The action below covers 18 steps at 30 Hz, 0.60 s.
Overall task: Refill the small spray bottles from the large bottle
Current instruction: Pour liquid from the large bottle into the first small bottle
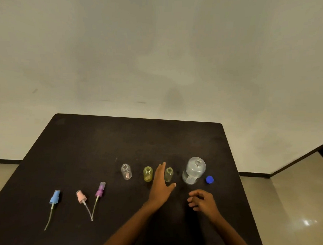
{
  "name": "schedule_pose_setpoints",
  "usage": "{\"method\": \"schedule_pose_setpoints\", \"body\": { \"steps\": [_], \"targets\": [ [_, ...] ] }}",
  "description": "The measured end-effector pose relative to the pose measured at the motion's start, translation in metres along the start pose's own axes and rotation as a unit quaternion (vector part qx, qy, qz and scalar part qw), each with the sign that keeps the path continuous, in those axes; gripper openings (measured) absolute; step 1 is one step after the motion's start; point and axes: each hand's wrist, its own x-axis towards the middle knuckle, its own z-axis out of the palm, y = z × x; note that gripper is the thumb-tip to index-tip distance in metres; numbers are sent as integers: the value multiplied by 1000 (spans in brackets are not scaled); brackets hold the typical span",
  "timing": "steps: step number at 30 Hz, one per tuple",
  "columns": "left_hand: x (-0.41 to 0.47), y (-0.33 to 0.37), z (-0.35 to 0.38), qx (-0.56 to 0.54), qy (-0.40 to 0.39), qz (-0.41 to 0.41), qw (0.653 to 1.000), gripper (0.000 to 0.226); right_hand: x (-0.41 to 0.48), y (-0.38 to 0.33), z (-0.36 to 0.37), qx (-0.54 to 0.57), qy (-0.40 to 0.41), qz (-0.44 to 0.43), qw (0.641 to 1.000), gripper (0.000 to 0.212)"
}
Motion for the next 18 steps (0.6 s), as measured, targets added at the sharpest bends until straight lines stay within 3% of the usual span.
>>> {"method": "schedule_pose_setpoints", "body": {
  "steps": [5, 9, 15, 18],
  "targets": [
    [14, -2, 18, -26, 53, -56, 997, 83, 3, 1, -19, 2, 9, -10, 1000, 17],
    [18, -4, 25, -11, 86, -91, 992, 44, 8, 1, -31, 28, 60, -34, 997, 16],
    [14, 14, 19, -22, 117, -60, 991, 21, 21, -21, -25, 31, 95, -105, 989, 81],
    [9, 40, 3, -68, 128, -15, 989, 21, 32, -34, -12, 46, 108, -137, 984, 97]
  ]
}}
